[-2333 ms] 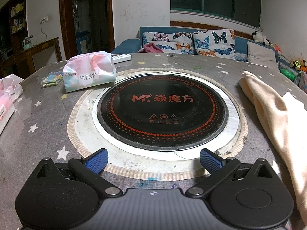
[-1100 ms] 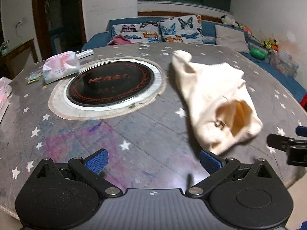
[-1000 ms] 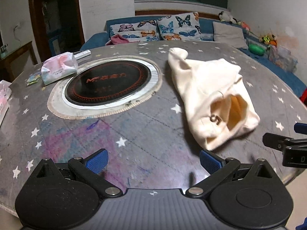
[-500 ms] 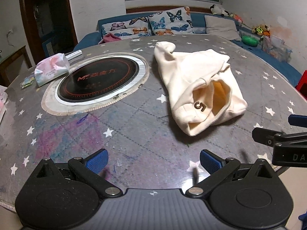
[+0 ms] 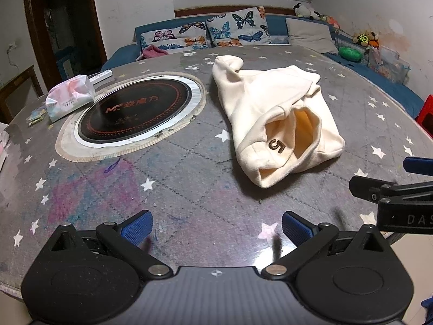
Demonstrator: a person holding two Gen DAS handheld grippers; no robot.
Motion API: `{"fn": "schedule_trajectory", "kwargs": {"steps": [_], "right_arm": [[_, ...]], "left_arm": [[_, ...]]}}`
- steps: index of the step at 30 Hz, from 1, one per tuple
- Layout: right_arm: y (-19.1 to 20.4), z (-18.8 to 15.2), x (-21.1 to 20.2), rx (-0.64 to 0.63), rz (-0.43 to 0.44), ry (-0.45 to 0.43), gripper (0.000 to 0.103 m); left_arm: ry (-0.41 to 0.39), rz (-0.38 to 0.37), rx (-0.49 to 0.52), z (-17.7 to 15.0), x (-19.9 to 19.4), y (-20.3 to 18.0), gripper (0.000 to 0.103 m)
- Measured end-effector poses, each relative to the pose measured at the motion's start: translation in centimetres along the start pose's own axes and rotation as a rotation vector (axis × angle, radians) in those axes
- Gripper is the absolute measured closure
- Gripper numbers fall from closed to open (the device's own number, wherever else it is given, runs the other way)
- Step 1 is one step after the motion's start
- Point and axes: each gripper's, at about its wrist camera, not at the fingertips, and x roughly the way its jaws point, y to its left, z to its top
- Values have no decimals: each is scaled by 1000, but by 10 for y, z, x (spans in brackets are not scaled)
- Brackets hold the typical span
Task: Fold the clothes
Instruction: 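Move both grippers toward the crumpled cream sweatshirt on the table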
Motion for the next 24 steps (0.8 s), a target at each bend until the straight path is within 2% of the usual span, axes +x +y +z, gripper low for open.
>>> {"fn": "schedule_trajectory", "kwargs": {"steps": [24], "right_arm": [[1, 3, 6, 7, 13, 6, 0]], "left_arm": [[13, 2, 2, 5, 5, -1, 0]]}}
